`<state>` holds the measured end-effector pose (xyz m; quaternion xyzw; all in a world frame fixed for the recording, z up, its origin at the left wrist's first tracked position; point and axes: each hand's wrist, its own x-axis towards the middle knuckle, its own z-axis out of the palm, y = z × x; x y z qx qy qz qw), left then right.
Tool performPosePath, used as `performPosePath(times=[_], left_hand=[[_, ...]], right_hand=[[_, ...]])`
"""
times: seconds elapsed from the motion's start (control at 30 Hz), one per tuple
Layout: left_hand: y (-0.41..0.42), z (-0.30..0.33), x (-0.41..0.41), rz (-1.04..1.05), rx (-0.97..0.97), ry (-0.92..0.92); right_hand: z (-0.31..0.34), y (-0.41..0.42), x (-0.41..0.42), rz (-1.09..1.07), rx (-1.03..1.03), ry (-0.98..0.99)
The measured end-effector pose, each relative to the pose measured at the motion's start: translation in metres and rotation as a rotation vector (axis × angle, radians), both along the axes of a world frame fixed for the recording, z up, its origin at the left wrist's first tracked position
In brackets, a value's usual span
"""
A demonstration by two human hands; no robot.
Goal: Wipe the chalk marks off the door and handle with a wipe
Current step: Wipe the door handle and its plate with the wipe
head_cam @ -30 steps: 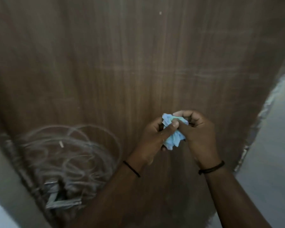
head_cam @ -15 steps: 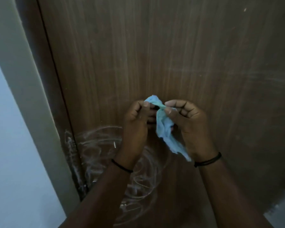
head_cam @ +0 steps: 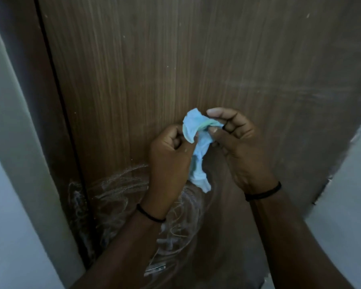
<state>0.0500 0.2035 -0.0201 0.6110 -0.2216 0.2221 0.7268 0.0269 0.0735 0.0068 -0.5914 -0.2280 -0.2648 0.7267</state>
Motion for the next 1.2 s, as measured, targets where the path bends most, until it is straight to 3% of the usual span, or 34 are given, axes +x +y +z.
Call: performPosePath(times=[0.2, 0.47, 0.67, 0.8, 0.97, 1.2], left_hand=[[0.005, 0.01, -0.006, 0.004, 0.051, -0.015], [0.012, 0.003, -0.024, 0.147, 0.193, -0.078], [0.014, -0.005, -0.026, 0.186, 0.276, -0.016], [0.024, -0.008, -0.026, 0.037, 0.146, 0.139], [0.047, -0.014, -0.036, -0.255, -0.14, 0.384], [0.083, -0.042, -0.052, -0.209, -0.086, 0.321]], right_hand=[[0.004, 0.0, -0.006, -0.15, -0.096, -0.019], [-0.018, -0.004, -0.009, -0.118, -0.138, 0.016], [-0.03, -0.004, -0.005, -0.14, -0.187, 0.016], [-0.032, 0.013, -0.004, -0.069, -0.101, 0.097], [-0.039, 0.028, -0.011, 0.293, 0.098, 0.249], [-0.07, 0.057, -0.031, 0.337, 0.134, 0.349]])
